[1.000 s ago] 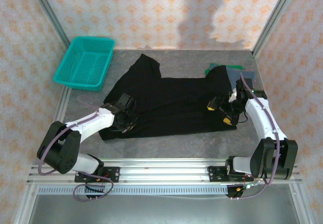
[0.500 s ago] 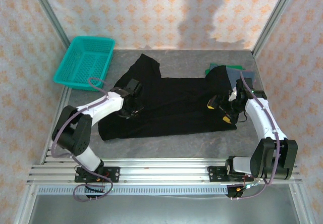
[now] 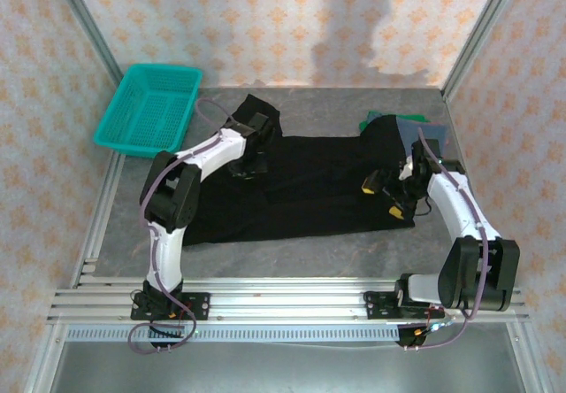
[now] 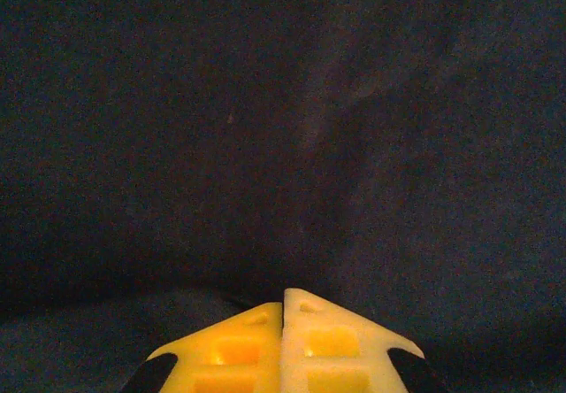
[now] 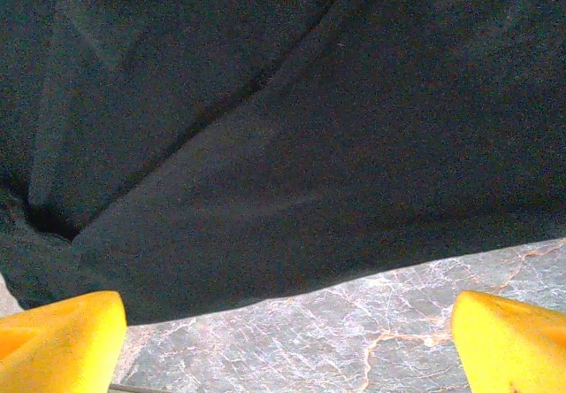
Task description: Fold and stack the t-shirts
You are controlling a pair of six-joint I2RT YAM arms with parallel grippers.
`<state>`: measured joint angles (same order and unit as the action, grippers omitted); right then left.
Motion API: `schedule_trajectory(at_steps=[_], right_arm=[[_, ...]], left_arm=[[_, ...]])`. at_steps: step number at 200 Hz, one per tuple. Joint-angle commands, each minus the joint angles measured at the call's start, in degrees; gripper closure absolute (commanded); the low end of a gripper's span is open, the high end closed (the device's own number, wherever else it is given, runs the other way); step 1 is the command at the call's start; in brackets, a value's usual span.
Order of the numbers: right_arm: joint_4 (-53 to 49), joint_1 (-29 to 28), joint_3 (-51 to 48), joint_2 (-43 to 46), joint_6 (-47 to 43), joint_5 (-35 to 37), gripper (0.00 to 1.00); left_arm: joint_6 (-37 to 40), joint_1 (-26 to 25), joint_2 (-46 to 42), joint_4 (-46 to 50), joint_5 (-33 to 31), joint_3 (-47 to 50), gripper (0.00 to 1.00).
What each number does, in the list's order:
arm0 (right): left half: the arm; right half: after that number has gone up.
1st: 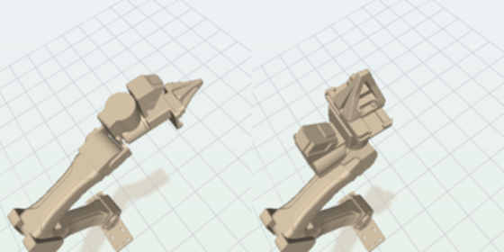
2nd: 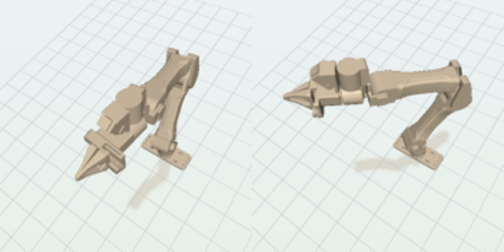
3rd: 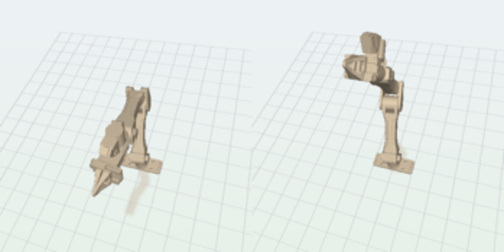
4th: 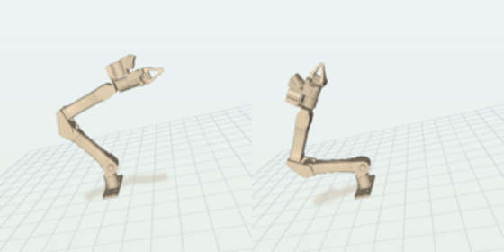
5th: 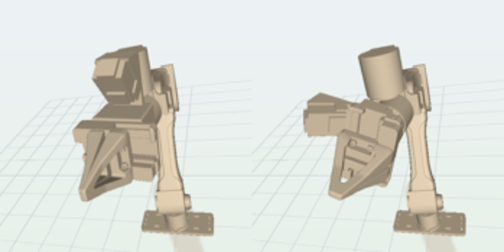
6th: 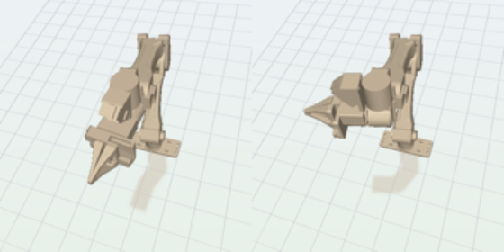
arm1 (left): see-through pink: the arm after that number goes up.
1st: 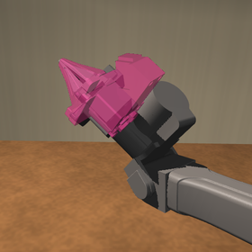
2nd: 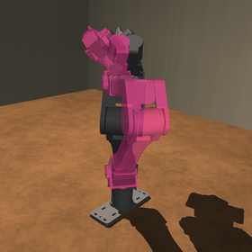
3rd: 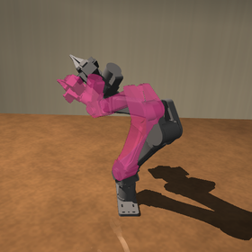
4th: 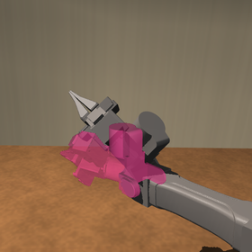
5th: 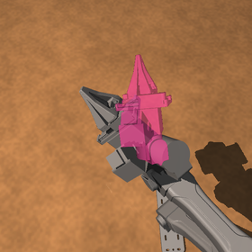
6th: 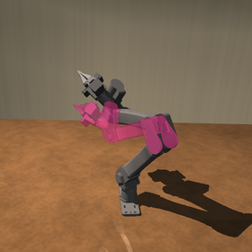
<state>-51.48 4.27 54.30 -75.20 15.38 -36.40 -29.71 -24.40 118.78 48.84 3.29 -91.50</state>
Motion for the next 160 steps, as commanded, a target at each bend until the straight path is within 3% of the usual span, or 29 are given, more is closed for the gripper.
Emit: schedule_trajectory(at_steps=[1, 33, 48, 67, 84, 96, 117, 142, 160], right_arm=[[1.1, -0.25, -0.78, -0.73, 0.56, -0.6, 0.05], [2.15, -0.24, -1.3, -1.57, 1.07, -0.63, 0.05], [2.38, -0.23, -0.76, -2.1, 1.35, -0.22, 0.05], [3.6, -0.31, 0.45, -2.52, 2.5, 1.72, 0.05], [4.32, -1.26, 3.13, -4.8, 2.82, 3.16, 0.06], [4.4, -3.56, 5.68, -7.78, 2.37, 6.33, 0.06], [5.58, -7.25, 9.92, -14.83, 4.14, 10.93, 0.15], [11.39, -8.53, 9.83, -20.39, 9.78, 13.57, 0.42], [12.78, -9.45, 9.16, -22.83, 10.44, 16.63, 0.51]], left_arm=[[5.04, 0.04, 2.29, 4.48, -3.99, -3.49, 1.0], [5.35, 0.34, 4.71, 4.51, -4.08, -6.96, 1.0], [4.7, 0.34, 4.55, 5.18, -4.76, -7.78, 0.81], [1.86, 0.42, -1.21, 4.53, -8.01, -6.34, 0.44], [-2.92, 0.65, -8.83, 4.35, -9.9, -4.55, 0.25], [-5.61, 0.94, -15.13, 2.83, -8.65, -1.22, 0.2], [-8.42, 2.34, -17.88, 1.18, -5.01, 6.55, 0.22], [-11.76, 5.89, -18.49, -6.37, -0.53, 18.22, 0.49], [-13.34, 8.1, -18.3, -9.29, -0.74, 24.53, 0.6]])
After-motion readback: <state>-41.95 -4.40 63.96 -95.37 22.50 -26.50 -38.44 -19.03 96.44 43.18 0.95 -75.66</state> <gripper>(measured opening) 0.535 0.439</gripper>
